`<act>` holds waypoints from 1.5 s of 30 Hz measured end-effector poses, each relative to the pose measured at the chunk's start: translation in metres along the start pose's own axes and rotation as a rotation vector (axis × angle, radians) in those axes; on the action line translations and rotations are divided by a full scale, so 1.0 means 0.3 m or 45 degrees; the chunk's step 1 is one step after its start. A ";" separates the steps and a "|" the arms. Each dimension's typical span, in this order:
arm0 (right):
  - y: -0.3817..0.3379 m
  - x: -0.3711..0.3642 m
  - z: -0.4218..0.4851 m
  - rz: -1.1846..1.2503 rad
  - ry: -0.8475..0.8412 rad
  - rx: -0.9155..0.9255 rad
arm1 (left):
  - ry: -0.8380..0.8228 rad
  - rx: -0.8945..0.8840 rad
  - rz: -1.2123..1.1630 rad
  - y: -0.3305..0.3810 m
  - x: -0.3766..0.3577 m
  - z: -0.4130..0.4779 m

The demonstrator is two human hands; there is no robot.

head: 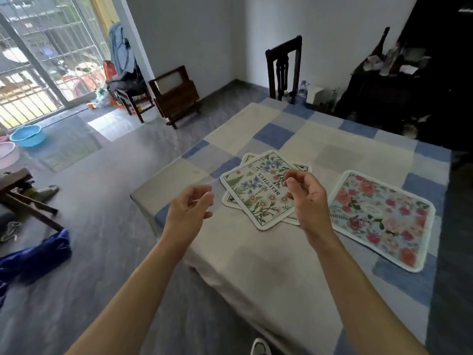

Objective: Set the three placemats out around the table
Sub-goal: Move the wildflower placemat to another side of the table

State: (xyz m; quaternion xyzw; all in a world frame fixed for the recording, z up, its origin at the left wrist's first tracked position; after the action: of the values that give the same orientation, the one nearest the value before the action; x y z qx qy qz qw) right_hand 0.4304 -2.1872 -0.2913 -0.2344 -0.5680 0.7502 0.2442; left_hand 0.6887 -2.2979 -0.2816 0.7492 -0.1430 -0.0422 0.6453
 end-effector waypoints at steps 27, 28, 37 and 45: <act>0.142 -0.139 0.147 -0.465 0.881 -0.170 | -0.982 0.106 -0.009 -0.025 -0.330 0.929; 0.159 -0.136 0.135 -0.466 0.902 -0.188 | -0.993 0.113 0.006 -0.030 -0.343 0.942; 0.320 -0.071 0.160 -0.472 0.996 -0.343 | -0.957 0.226 0.214 -0.151 -0.432 1.093; 0.474 -0.019 0.198 -0.520 1.019 -0.513 | -0.873 0.336 0.346 -0.242 -0.541 1.188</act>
State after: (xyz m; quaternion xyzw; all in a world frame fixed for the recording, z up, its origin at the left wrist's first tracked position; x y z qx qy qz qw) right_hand 0.3832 -2.2681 -0.4140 -0.4306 -0.5977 0.4133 0.5353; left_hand 0.4568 -2.5854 -0.4308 0.7425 -0.4524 -0.1854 0.4579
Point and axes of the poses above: each hand's wrist, its own z-axis towards the middle knuckle, its own x-axis out of the back of the hand, y = z × x, the point moved 7 cm from there along z, towards the middle knuckle, and after that the axes turned 9 degrees about x, right-handed, at the moved point
